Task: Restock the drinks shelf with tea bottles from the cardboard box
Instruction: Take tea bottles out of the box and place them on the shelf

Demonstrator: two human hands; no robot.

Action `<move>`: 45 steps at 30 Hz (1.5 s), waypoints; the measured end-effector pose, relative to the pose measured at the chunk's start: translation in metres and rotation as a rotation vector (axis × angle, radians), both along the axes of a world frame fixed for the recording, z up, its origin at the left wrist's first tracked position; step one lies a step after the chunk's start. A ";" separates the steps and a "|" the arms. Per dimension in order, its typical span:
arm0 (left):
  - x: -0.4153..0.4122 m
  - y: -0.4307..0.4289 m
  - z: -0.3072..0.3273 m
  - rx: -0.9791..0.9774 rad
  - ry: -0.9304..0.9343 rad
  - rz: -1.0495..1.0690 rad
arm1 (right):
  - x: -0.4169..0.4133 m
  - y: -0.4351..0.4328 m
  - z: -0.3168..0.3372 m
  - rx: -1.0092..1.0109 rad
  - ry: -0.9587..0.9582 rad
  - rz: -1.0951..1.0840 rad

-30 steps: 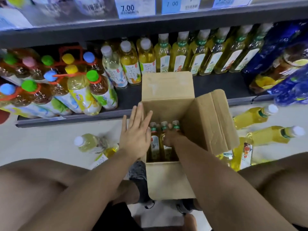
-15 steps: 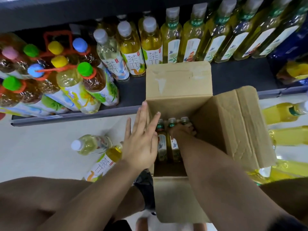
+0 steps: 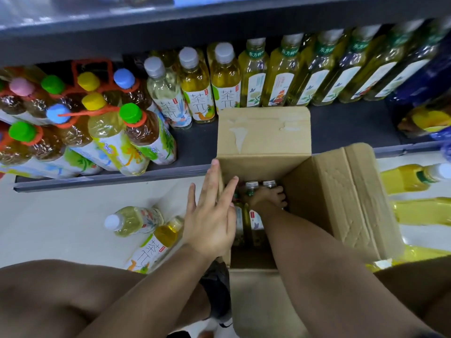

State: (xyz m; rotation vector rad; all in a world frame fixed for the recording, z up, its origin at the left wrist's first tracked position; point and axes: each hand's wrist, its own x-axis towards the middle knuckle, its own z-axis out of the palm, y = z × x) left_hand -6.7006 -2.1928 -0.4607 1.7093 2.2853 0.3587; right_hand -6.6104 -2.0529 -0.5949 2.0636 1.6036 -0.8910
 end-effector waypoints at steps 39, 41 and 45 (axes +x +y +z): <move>0.042 0.038 0.371 0.475 -0.331 0.094 | 0.104 -0.036 0.579 0.747 0.695 0.593; 0.031 0.039 0.405 0.508 -0.301 0.079 | 0.096 -0.033 0.605 0.801 0.658 0.641; 0.007 0.042 0.469 0.611 -0.285 0.082 | 0.084 -0.024 0.659 0.930 0.740 0.710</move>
